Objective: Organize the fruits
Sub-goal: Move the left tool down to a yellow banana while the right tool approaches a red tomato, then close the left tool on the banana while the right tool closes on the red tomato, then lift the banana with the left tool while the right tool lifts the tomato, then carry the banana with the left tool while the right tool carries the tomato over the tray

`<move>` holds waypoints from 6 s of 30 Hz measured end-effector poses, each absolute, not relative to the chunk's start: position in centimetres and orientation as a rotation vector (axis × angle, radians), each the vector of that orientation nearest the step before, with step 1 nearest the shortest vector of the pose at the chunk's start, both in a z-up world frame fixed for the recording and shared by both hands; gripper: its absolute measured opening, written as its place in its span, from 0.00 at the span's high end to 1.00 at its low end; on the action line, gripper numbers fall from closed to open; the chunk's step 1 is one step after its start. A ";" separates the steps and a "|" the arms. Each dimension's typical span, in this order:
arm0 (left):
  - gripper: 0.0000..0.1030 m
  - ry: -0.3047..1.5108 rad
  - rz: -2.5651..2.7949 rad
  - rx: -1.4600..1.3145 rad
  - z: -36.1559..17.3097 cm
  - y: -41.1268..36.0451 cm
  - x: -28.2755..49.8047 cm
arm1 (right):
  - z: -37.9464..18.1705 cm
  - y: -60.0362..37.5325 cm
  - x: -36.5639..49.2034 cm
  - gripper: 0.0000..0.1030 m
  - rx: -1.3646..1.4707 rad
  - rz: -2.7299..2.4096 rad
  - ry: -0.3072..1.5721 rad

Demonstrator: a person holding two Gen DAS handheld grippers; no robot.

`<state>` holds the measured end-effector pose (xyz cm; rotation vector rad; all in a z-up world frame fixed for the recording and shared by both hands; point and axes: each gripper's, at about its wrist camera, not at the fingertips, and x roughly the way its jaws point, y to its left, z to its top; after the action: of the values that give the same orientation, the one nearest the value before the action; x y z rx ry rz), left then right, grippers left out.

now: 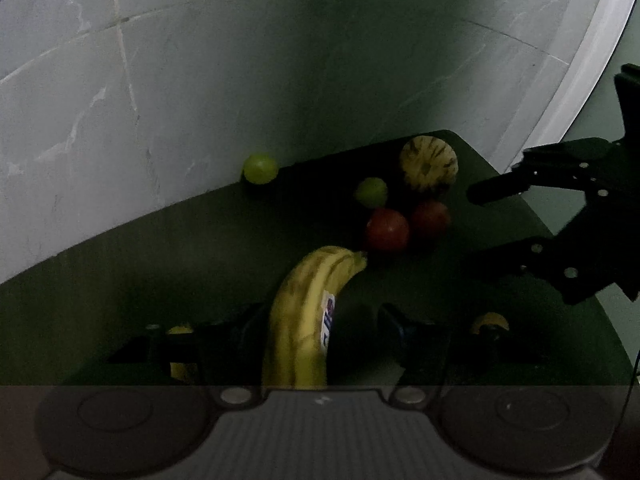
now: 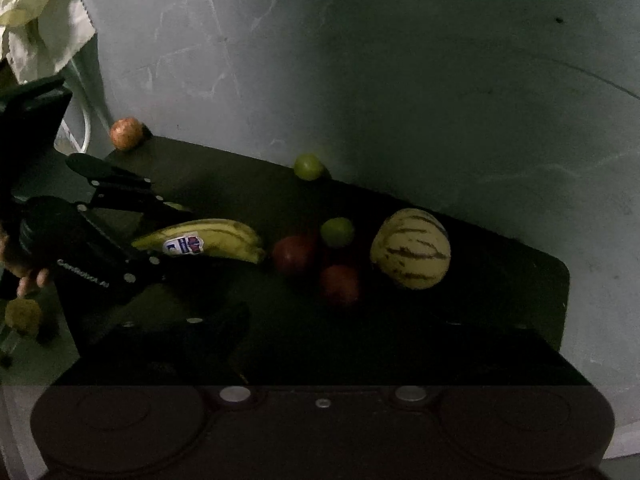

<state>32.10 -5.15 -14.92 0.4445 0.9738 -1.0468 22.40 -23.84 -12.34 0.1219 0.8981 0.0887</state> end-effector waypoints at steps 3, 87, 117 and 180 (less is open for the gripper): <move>0.41 0.979 -1.045 0.440 -15.0 -5.0 32.0 | -12.7 -24.0 22.9 0.24 0.121 0.102 0.900; 0.66 0.684 -0.280 -0.040 -1.2 4.4 14.1 | 2.3 -16.8 15.1 0.73 0.014 0.481 0.591; 0.66 0.668 0.211 -0.202 -0.2 10.7 0.3 | 6.2 -9.1 9.7 0.73 -0.123 0.906 0.538; 0.65 0.889 0.281 -0.292 -12.6 17.6 9.9 | -12.4 2.8 19.5 0.69 -0.366 0.905 0.924</move>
<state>9.86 17.64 -12.56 -0.2921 0.8887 0.2814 19.55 2.84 -12.35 -0.3658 0.9244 0.9054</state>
